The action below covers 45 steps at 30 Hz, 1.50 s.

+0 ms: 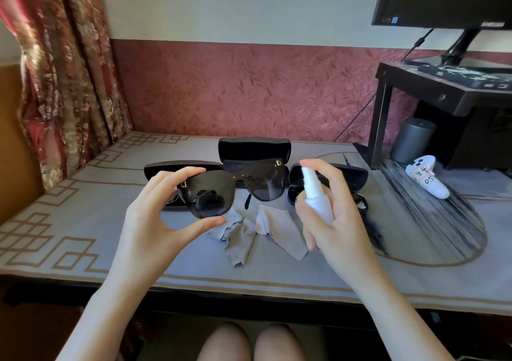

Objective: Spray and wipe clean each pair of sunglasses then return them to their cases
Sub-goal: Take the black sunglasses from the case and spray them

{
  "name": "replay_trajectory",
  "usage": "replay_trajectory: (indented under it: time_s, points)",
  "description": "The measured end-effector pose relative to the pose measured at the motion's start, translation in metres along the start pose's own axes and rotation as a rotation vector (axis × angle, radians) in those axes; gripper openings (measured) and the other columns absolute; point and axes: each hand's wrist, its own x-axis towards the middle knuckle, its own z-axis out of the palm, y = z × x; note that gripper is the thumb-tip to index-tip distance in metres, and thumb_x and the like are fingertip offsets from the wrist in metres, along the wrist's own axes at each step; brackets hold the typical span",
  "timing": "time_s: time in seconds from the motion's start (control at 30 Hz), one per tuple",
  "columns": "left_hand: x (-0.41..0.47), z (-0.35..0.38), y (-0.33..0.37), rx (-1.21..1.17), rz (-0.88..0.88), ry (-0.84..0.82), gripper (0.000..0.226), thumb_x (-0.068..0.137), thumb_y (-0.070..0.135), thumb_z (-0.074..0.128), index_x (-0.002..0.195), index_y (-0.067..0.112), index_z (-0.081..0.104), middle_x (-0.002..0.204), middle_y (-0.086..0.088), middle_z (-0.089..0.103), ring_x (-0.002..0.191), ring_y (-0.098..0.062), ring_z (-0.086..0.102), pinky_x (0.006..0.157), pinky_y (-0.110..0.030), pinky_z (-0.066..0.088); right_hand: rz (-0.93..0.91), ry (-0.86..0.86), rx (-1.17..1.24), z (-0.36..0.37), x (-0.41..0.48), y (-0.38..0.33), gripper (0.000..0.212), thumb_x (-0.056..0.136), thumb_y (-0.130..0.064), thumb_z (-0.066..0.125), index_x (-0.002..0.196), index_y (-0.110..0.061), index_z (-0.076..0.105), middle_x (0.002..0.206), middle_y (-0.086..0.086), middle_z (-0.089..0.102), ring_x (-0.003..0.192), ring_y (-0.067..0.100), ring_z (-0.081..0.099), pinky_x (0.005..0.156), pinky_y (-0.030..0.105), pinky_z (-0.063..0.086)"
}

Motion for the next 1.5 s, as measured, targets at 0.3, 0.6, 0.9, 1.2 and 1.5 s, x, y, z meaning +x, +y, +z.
replay_trajectory:
  time_s: [0.3,0.6,0.9,1.2,1.5]
  points:
    - [-0.003,0.000,0.002,0.024,0.027,0.000,0.059,0.065,0.054,0.071,0.119,0.035,0.056,0.105,0.021,0.057,0.105,-0.001,0.054,0.095,-0.007,0.037,-0.023,0.019,-0.333,0.017,-0.003,0.002,0.055,0.093,-0.008,0.049,0.119,-0.055,0.035,0.087,0.004,0.059,0.063,0.019,0.046,0.060,0.033,0.043]
    - [-0.005,0.000,0.003,0.041,0.009,0.002,0.061,0.064,0.056,0.071,0.119,0.034,0.057,0.104,0.013,0.059,0.104,-0.004,0.055,0.094,-0.008,0.038,-0.137,0.055,-0.286,0.016,-0.004,-0.005,0.059,0.093,-0.004,0.051,0.120,-0.055,0.038,0.095,-0.005,0.056,0.056,0.016,0.044,0.054,0.015,0.036]
    - [-0.005,0.006,0.007,0.099,0.006,-0.004,0.063,0.067,0.057,0.070,0.121,0.028,0.058,0.105,0.014,0.058,0.102,-0.009,0.056,0.090,-0.026,0.047,-0.239,-0.118,-0.458,0.051,-0.006,-0.027,0.056,0.089,-0.016,0.050,0.125,-0.053,0.027,0.107,-0.023,0.046,0.076,0.014,0.048,0.068,0.028,0.043]
    - [-0.005,0.004,0.008,0.113,-0.010,0.009,0.067,0.064,0.056,0.079,0.120,0.025,0.060,0.105,0.011,0.059,0.104,-0.009,0.056,0.090,-0.027,0.047,-0.237,0.047,-0.330,0.031,-0.003,-0.013,0.052,0.092,-0.020,0.050,0.133,-0.047,0.033,0.132,-0.026,0.049,0.110,-0.003,0.055,0.092,0.009,0.039]
    - [-0.006,-0.003,0.001,0.063,-0.042,0.062,0.061,0.063,0.049,0.077,0.118,0.030,0.059,0.101,0.010,0.060,0.102,-0.010,0.058,0.095,-0.026,0.048,0.097,0.191,-0.326,-0.043,-0.002,0.063,0.077,0.099,-0.010,0.050,0.122,-0.072,0.010,0.102,0.001,0.057,0.083,0.000,0.055,0.080,0.025,0.041]
